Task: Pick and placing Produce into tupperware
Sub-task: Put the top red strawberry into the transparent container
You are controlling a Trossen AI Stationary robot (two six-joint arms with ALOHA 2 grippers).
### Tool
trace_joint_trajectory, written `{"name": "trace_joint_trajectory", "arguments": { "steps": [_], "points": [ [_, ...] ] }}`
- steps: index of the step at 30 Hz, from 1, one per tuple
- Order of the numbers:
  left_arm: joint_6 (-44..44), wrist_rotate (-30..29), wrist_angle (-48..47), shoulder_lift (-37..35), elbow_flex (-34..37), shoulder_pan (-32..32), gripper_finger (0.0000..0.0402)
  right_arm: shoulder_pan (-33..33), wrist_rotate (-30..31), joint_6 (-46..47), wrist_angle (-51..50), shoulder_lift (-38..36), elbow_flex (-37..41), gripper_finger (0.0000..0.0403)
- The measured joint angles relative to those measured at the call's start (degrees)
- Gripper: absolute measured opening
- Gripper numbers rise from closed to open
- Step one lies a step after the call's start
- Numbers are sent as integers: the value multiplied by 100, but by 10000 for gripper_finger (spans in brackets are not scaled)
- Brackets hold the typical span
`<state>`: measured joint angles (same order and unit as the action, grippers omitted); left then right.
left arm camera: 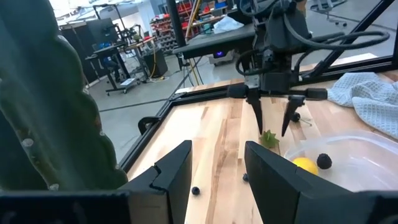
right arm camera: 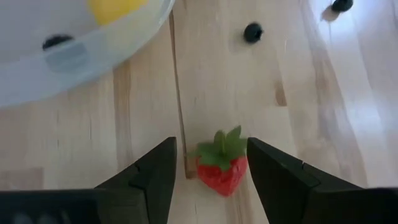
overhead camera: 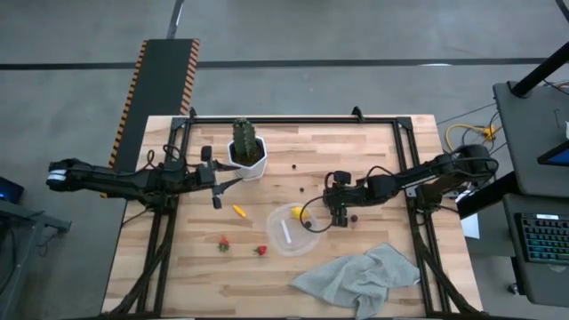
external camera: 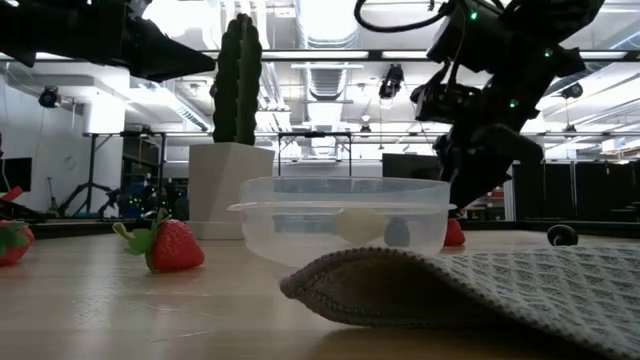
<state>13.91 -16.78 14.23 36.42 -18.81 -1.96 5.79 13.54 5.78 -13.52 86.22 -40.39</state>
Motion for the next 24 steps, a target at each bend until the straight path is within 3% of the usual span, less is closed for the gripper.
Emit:
{"name": "trace_joint_trajectory", "arguments": {
  "steps": [24],
  "points": [
    [2, 1, 31, 31, 0, 0, 135, -22, 2, -1, 64, 135, 1, 170]
  ]
}}
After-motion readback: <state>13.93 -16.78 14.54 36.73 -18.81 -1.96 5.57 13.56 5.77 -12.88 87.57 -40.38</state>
